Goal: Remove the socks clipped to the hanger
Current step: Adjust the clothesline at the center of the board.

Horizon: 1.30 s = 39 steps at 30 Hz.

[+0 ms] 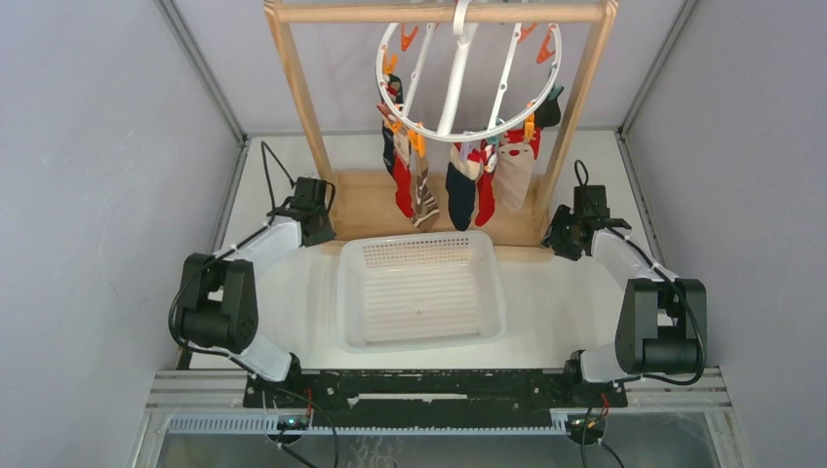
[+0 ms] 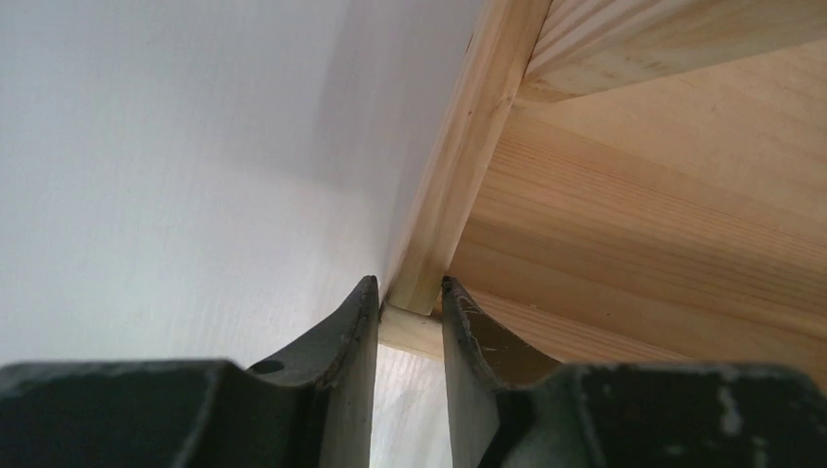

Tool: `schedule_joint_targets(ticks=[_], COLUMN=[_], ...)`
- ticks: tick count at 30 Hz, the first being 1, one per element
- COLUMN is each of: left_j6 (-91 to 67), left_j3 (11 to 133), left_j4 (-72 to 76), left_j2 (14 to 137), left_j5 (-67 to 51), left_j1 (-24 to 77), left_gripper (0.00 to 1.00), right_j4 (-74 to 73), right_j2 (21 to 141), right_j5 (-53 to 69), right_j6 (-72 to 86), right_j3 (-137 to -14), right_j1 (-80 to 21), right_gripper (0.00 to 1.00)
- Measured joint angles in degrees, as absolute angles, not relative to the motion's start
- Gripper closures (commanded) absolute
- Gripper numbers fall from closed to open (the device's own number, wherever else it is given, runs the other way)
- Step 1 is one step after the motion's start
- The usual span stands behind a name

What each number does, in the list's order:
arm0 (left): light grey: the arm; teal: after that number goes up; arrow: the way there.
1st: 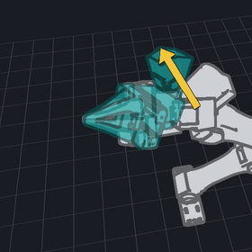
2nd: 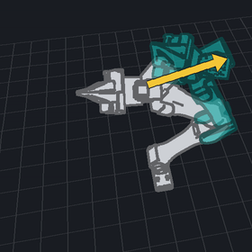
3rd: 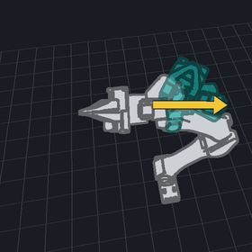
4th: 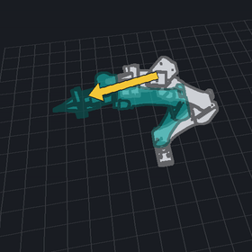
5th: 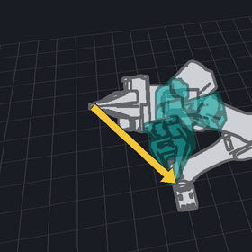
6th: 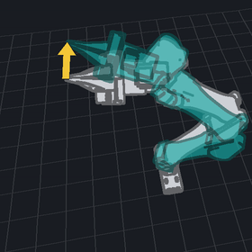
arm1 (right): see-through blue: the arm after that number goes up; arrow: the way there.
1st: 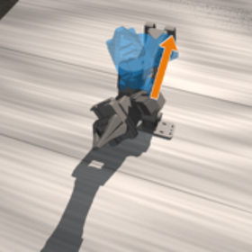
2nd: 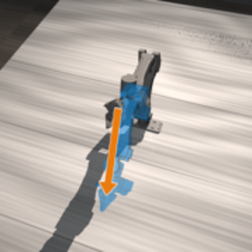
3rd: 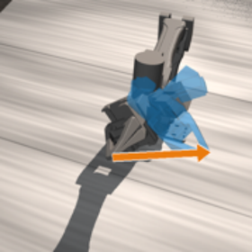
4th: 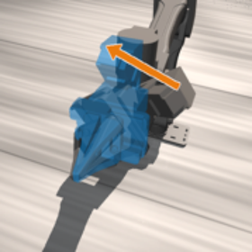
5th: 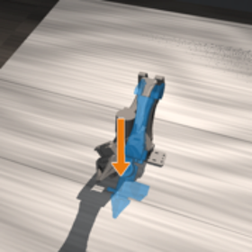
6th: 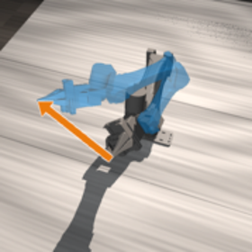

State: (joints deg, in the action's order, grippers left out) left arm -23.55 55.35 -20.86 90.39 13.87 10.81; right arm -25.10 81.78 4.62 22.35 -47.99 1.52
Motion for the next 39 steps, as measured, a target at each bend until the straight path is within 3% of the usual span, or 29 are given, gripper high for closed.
schedule_joint_targets(ticks=[7,12,17,23,24,25,26,39], left_j6=[-24.01,-24.25,-24.60,-24.51,-24.49,-24.45,-24.38,-24.16], left_j3=[53.45,52.29,52.62,54.50,54.83,54.98,54.98,52.29], left_j4=[-21.32,-20.67,-21.56,-25.26,-25.93,-26.35,-26.65,-29.15], left_j2=[88.44,87.57,87.57,86.78,86.17,85.38,84.27,63.92], left_j5=[15.38,16.32,16.23,16.25,16.32,16.32,16.34,17.39], left_j1=[13.04,13.89,14.22,14.50,14.72,15.00,15.35,21.12], left_gripper=[0.67,0.58,0.39,0.28,0.21,0.04,0.01,0.00], right_j4=[-25.04,-25.04,-25.12,-25.06,-25.10,-25.17,-25.06,-30.15], right_j2=[81.78,81.78,81.67,75.24,73.10,71.05,69.43,51.96], right_j5=[4.60,4.62,4.78,3.01,2.07,1.21,0.38,-6.04], right_j6=[22.26,22.20,22.26,22.94,23.18,23.40,23.53,23.92], right_j3=[-47.99,-47.99,-47.99,-46.09,-45.67,-45.56,-45.54,-43.38], right_j1=[2.07,2.24,2.22,1.37,0.54,-0.64,-2.02,-20.97], right_gripper=[0.47,0.44,0.32,0.25,0.25,0.24,0.25,0.26])
